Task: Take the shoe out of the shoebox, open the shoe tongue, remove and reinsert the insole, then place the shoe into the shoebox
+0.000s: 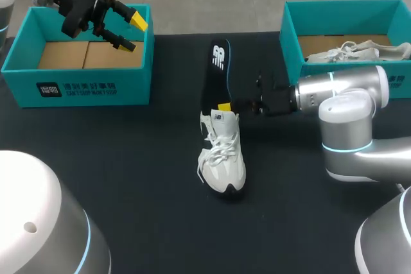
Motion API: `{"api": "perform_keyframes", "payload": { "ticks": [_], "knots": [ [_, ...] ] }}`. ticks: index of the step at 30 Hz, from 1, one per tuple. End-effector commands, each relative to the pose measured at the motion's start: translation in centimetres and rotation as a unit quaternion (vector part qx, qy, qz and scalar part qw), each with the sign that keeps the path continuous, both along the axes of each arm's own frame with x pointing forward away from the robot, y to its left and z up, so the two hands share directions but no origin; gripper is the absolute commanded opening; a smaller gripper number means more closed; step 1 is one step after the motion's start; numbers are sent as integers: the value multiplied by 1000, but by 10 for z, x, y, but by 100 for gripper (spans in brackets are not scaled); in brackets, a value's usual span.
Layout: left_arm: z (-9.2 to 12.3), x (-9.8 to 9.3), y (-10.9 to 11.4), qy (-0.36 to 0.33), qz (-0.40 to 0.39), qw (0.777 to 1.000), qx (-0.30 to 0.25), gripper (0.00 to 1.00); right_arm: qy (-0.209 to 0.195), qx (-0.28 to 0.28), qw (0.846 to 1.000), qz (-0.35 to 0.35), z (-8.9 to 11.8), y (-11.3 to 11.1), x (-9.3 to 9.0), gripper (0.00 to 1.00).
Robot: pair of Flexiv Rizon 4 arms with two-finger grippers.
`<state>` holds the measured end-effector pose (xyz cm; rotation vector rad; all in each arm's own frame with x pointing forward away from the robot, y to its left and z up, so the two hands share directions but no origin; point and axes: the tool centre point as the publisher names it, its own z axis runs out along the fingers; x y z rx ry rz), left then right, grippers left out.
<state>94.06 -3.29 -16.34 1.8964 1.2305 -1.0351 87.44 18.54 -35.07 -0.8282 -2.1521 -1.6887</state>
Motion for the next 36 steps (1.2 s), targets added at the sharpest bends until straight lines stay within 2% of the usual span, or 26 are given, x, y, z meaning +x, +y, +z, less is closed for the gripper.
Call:
{"api": "perform_keyframes", "payload": {
  "ticks": [1,10,15,17,18,19,23,36],
  "knots": [
    [0,0,0,0,-1,1000,1,100,-7,-4,1000,1,6,1,1,42],
    [0,0,0,0,-1,1000,1,100,-35,-10,999,32,29,4,17,44],
    [0,0,0,0,-1,1000,1,100,-44,-13,998,47,37,5,28,41],
    [0,0,0,0,-1,1000,1,100,-46,-15,997,56,38,6,33,28],
    [0,0,0,0,-1,1000,1,100,-45,-16,997,64,37,7,35,2],
    [0,0,0,0,-1,1000,1,100,-42,-17,996,74,37,8,36,0],
    [0,0,0,0,-1,1000,1,100,-27,-17,993,110,34,11,37,0],
    [0,0,0,0,-1,1000,1,100,7,-29,992,120,13,6,22,0]
  ]
}}
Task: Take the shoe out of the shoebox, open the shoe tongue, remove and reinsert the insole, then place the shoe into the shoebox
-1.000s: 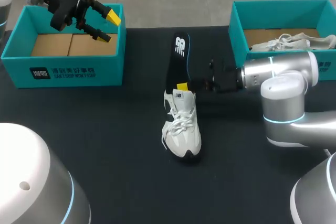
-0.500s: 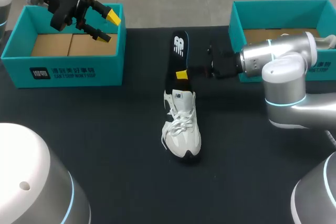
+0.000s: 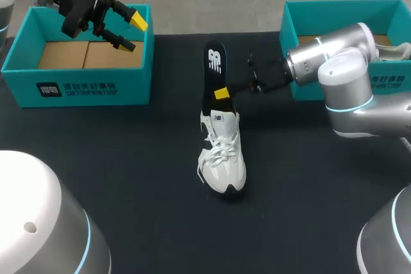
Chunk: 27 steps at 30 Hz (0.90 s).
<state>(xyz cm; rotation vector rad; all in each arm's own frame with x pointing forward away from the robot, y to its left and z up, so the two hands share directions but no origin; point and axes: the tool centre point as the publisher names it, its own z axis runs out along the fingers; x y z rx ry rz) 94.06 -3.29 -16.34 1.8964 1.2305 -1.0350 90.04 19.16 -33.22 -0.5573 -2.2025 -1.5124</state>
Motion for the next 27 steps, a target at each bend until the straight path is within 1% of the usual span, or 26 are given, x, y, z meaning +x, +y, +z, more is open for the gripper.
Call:
{"api": "perform_keyframes", "payload": {
  "ticks": [1,12,19,20,21,22,23,27],
  "knots": [
    [0,0,0,0,-1,1000,1,100,7,-3,1000,-1,-6,0,-6,0],
    [0,0,0,0,-1,1000,1,100,32,-11,999,-1,-19,3,-30,0],
    [0,0,0,0,-1,1000,1,100,40,-14,999,-1,-24,1,-37,0],
    [0,0,0,0,-1,1000,1,100,41,-14,999,-3,-24,1,-37,20],
    [0,0,0,0,-1,1000,1,100,41,-14,999,-6,-22,1,-37,33],
    [0,0,0,0,-1,1000,1,100,38,-10,999,-10,-20,1,-36,39],
    [0,0,0,0,-1,1000,1,100,36,-8,999,-10,-18,1,-35,45],
    [0,0,0,0,-1,1000,1,100,23,-4,1000,-6,-9,3,-28,45]
  ]
}}
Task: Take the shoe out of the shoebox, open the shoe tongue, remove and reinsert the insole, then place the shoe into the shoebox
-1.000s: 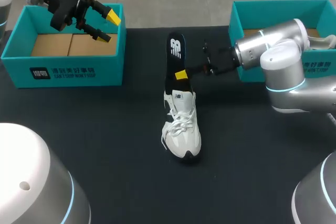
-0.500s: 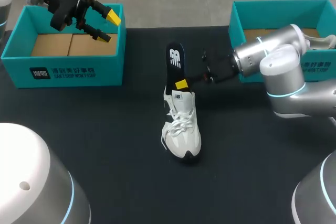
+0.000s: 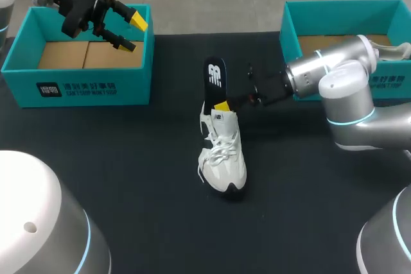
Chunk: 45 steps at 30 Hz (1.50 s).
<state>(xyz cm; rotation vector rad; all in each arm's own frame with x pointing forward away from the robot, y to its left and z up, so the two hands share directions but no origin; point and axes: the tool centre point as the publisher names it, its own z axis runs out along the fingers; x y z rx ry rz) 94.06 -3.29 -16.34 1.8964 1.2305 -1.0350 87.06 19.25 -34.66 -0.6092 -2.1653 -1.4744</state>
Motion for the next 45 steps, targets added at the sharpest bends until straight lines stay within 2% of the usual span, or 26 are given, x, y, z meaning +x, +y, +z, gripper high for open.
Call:
{"api": "perform_keyframes", "payload": {
  "ticks": [1,10,13,15,20,26,33,42,44,45],
  "knots": [
    [0,0,0,0,-1,1000,1,100,-10,-1,1000,1,6,3,4,45],
    [0,0,0,0,-1,1000,1,100,-33,3,999,20,22,12,21,38],
    [0,0,0,0,-1,1000,1,100,-37,4,999,26,24,14,25,24],
    [0,0,0,0,-1,1000,1,100,-38,2,999,33,24,15,26,0],
    [0,0,0,0,-1,1000,1,100,-20,-4,998,58,21,16,23,0],
    [0,0,0,0,-1,1000,1,100,5,-20,997,76,8,17,14,0],
    [0,0,0,0,-1,1000,1,100,26,-42,996,81,-7,13,-1,0],
    [0,0,0,0,-1,1000,1,100,44,-42,996,66,-16,9,-15,0],
    [0,0,0,0,-1,1000,1,100,45,-41,996,65,-15,9,-15,23],
    [0,0,0,0,-1,1000,1,100,43,-40,996,64,-14,9,-15,31]
  ]
}}
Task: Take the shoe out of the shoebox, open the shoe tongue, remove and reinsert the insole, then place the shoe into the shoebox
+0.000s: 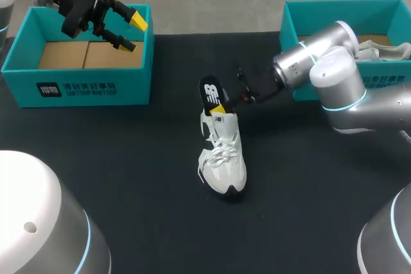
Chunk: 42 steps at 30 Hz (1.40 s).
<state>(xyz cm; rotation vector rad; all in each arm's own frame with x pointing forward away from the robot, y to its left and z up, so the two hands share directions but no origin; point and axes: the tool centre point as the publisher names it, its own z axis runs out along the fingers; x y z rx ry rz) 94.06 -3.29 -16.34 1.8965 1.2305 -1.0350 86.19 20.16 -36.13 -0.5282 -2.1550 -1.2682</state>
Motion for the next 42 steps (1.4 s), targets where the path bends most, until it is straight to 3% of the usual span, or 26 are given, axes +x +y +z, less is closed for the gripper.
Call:
{"api": "perform_keyframes", "payload": {
  "ticks": [1,10,24,27,31,42],
  "knots": [
    [0,0,0,0,-1,1000,1,100,-10,2,1000,-8,5,1,-4,38],
    [0,0,0,0,-1,1000,1,100,-43,12,999,2,29,9,4,40],
    [0,0,0,0,-1,1000,1,100,-76,11,997,2,42,8,30,39],
    [0,0,0,0,-1,1000,1,100,-75,7,997,6,37,9,31,28],
    [0,0,0,0,-1,1000,1,100,-68,6,998,4,30,8,29,0],
    [0,0,0,0,-1,1000,1,100,-44,1,999,0,18,4,10,0]
  ]
}}
